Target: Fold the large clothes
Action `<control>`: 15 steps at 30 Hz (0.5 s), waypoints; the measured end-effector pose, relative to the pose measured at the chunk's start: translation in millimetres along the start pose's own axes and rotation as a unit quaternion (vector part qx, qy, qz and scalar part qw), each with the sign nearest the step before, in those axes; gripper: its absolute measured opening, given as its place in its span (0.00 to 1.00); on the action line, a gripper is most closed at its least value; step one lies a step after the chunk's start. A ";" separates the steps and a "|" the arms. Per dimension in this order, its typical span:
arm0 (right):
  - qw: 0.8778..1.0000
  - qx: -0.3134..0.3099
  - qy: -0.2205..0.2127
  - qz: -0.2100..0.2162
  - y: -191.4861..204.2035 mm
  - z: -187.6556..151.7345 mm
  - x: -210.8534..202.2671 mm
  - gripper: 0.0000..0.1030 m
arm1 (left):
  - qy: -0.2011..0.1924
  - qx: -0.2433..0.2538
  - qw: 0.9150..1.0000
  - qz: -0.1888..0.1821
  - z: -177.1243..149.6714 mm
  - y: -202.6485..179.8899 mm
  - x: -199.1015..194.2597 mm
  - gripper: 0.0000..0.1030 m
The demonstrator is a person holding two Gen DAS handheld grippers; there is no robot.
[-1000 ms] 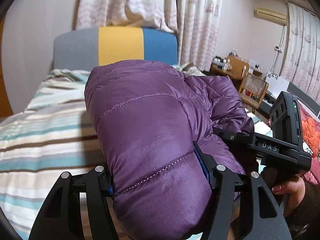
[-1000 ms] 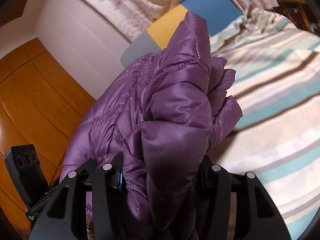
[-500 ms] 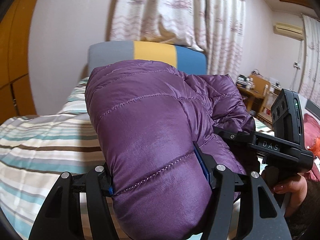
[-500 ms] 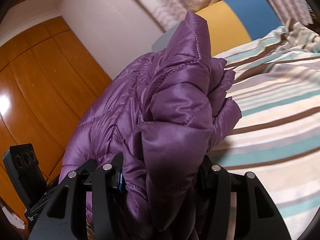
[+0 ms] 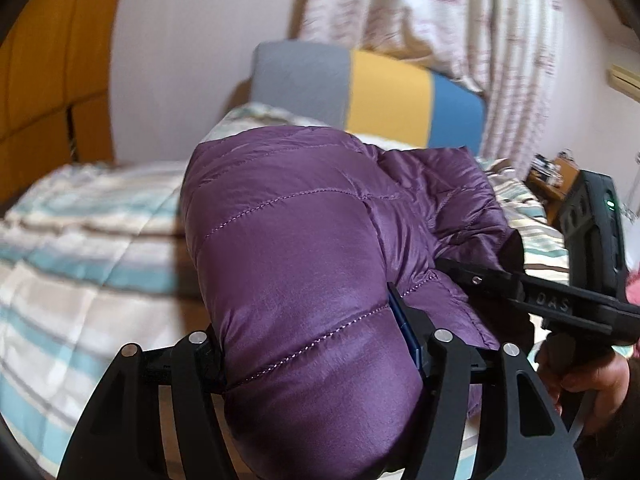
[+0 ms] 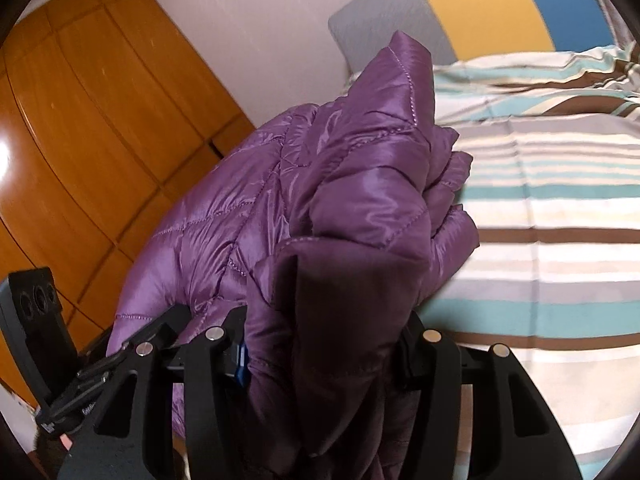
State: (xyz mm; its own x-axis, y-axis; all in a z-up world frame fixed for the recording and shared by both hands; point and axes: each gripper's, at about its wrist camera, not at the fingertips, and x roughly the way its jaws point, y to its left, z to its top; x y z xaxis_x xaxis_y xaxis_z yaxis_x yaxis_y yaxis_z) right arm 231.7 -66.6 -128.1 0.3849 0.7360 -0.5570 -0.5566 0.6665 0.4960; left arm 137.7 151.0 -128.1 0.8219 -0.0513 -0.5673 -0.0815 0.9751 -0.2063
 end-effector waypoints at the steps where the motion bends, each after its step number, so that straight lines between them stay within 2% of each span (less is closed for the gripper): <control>1: 1.000 -0.007 0.003 -0.011 1.9 -2.0 4.5 0.51 | 0.011 -0.016 1.000 0.006 -6.0 9.7 4.8 0.68; 2: 1.000 -0.014 0.005 -0.018 3.6 -4.2 9.0 0.52 | 0.015 -0.028 0.999 0.008 -13.2 17.2 7.4 0.73; 3: 0.999 -0.024 0.006 -0.027 6.0 -6.8 11.8 0.58 | 0.014 -0.030 0.999 0.017 -18.7 19.9 7.4 0.77; 4: 0.997 -0.049 0.010 -0.052 9.6 -10.6 15.7 0.62 | 0.014 -0.026 0.999 0.035 -23.9 20.3 7.4 0.85; 5: 0.996 -0.066 0.013 -0.063 8.5 -11.3 18.0 0.63 | 0.012 -0.013 0.998 0.052 -29.4 18.1 6.3 0.85; 7: 0.994 -0.080 0.017 -0.078 7.2 -14.1 18.4 0.66 | 0.011 -0.002 0.998 0.058 -35.5 14.7 2.0 0.85; 12: 0.994 -0.056 0.020 -0.089 -9.4 -25.5 7.9 0.73 | 0.012 -0.011 0.998 0.067 -46.8 13.8 -1.8 0.85; 15: 0.993 -0.048 0.034 -0.105 -14.4 -19.6 17.9 0.80 | 0.026 0.003 0.995 0.092 -45.9 6.8 8.4 0.85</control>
State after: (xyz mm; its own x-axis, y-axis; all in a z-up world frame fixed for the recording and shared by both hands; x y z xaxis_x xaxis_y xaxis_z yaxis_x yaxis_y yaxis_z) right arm 232.2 -65.4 -158.3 0.4511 0.5692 -0.6874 -0.5379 0.7880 0.2996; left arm 118.1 147.3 -170.9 0.7635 0.1170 -0.6351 -0.2236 0.9705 -0.0900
